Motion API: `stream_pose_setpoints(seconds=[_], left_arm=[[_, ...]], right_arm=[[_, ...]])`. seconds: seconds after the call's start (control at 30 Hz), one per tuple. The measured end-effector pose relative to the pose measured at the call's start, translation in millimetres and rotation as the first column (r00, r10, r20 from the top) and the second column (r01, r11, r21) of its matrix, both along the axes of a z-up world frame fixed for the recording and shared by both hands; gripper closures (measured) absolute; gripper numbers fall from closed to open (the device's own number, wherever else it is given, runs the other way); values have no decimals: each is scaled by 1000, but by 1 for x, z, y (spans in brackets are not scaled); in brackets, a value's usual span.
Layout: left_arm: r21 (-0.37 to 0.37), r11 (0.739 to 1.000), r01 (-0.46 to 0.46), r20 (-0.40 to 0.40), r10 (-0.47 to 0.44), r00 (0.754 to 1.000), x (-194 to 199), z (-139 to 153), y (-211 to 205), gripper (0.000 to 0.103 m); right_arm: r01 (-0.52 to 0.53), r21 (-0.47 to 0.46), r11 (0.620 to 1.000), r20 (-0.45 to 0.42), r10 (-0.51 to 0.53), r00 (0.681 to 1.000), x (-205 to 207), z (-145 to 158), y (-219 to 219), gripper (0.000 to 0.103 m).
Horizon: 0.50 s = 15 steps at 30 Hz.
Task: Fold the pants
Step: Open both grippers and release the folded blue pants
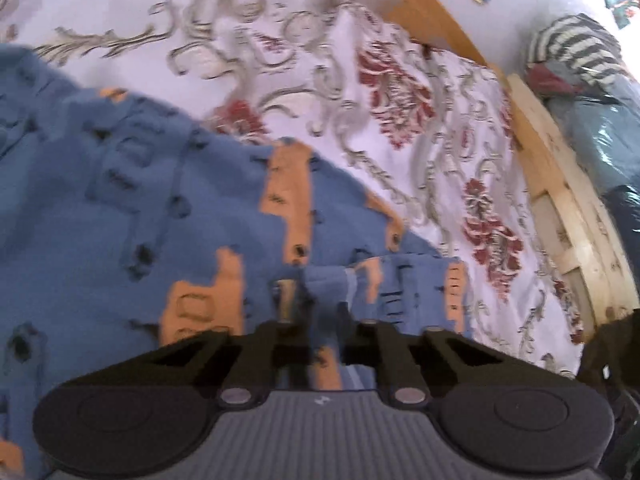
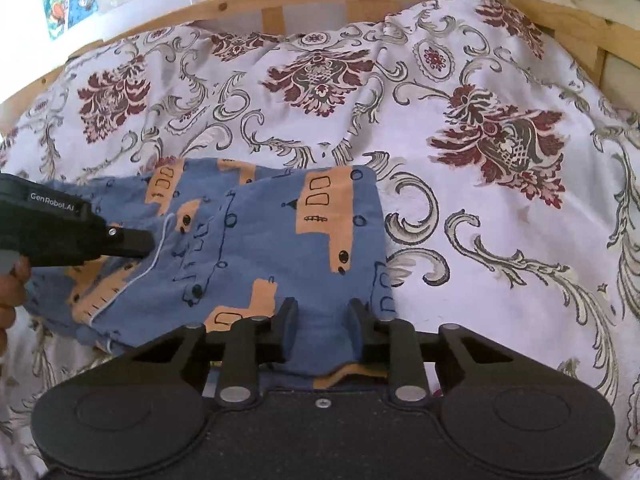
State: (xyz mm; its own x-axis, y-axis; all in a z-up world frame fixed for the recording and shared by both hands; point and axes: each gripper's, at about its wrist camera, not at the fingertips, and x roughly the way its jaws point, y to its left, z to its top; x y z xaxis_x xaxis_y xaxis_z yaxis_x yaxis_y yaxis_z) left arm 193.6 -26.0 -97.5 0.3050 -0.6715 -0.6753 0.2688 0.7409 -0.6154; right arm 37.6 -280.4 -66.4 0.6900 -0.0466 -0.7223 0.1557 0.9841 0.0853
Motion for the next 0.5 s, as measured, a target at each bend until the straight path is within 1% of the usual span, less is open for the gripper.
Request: stream_pose_setpoints(seconds=[0.1, 0.13, 0.17, 0.2, 0.23, 0.27, 0.3, 0.33, 0.4, 0.43, 0.5], left_arm=[[-8, 1000, -20, -33, 19, 999, 0, -1, 6, 98], [0, 1000, -28, -39, 28, 999, -2, 1, 7, 97], [11, 999, -36, -41, 36, 999, -4, 4, 8, 97], [42, 998, -47, -34, 49, 998, -8, 11, 10, 76], [89, 994, -60, -20, 62, 998, -12, 17, 10, 40], [91, 994, -60, 5, 60, 998, -18, 23, 12, 27], [109, 991, -77, 37, 74, 997, -25, 31, 15, 15], [144, 983, -110, 71, 100, 992, -32, 39, 17, 13], [192, 972, -133, 91, 117, 989, -42, 50, 24, 11], [225, 963, -150, 78, 136, 988, -47, 53, 29, 9], [271, 942, -196, 48, 191, 981, -56, 60, 44, 6]], right_arm=[[-8, -58, 998, 5, 9, 1000, -2, 2, 6, 72], [-11, -97, 995, 14, 12, 1000, -5, 5, 11, 66], [-16, -148, 989, 39, 22, 999, -8, 10, 17, 55], [-39, -195, 980, 73, 54, 996, -14, 15, 24, 48], [-73, -236, 969, 105, 101, 989, -19, 20, 32, 37], [-109, -270, 957, 118, 145, 982, -21, 22, 40, 27], [-135, -293, 946, 103, 172, 980, -21, 22, 46, 24], [-157, -311, 937, 69, 188, 980, -18, 17, 52, 21], [-199, -315, 928, -35, 198, 979, -10, 0, 58, 21], [-202, -308, 930, -45, 197, 979, -9, -3, 57, 21], [-183, -299, 937, -6, 189, 982, -11, 4, 55, 18]])
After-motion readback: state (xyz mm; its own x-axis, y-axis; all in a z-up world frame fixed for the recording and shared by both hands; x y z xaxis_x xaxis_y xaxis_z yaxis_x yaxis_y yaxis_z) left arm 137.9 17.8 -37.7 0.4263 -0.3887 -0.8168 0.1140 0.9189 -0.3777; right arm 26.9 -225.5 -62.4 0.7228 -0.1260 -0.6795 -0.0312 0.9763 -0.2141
